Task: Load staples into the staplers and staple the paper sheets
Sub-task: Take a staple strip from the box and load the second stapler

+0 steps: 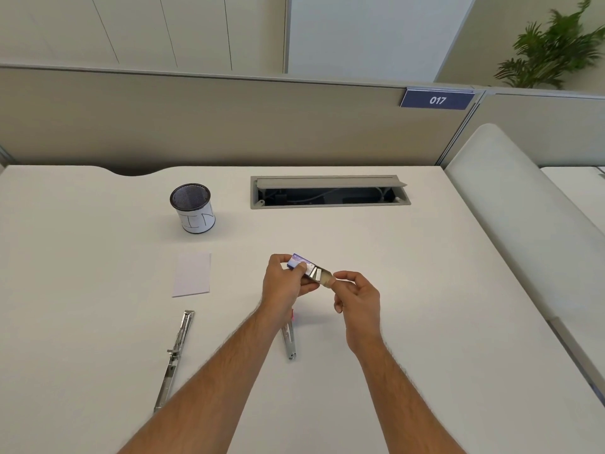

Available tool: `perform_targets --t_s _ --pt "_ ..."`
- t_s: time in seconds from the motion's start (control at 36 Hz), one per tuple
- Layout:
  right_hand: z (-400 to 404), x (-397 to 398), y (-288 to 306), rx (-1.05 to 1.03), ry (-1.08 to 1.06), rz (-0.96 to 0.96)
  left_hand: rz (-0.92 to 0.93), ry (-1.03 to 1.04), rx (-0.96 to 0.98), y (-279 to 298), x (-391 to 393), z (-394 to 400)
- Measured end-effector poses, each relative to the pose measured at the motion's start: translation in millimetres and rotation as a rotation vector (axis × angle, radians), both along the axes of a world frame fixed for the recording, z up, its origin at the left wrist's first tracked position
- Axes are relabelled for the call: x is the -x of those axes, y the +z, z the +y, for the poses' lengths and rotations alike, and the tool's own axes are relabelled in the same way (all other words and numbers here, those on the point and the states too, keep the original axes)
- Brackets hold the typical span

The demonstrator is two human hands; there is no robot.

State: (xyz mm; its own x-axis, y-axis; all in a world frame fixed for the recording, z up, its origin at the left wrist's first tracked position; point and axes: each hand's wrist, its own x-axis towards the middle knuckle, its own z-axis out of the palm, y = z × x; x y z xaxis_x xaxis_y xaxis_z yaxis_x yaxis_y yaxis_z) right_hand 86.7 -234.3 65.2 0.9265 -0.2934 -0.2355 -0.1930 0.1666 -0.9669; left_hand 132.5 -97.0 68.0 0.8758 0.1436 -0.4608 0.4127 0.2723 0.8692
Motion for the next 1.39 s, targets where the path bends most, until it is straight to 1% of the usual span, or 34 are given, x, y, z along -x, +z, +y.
perform_targets --t_s 0.22,0.61,0.86,1.03,1.25,1.39 --pt "-4 -1 -2 -0.008 0.047 -0.012 -0.005 -0.013 -0.011 2 0 3" --pt "0 -4 -7 0.008 -0.011 0.031 -0.029 -0.047 0.012 5 5 0" --pt "1 -6 -6 0.007 -0.012 0.043 -0.039 -0.069 0.016 5 8 -2" --pt "1 -5 -5 0.044 -0.009 0.032 -0.05 -0.123 0.007 3 11 -3" --pt "-3 -4 -4 0.041 -0.007 0.032 -0.043 -0.172 0.027 0 12 -5" --pt "-6 -1 -6 0.058 0.046 0.041 -0.037 -0.197 -0.026 0 11 -5"
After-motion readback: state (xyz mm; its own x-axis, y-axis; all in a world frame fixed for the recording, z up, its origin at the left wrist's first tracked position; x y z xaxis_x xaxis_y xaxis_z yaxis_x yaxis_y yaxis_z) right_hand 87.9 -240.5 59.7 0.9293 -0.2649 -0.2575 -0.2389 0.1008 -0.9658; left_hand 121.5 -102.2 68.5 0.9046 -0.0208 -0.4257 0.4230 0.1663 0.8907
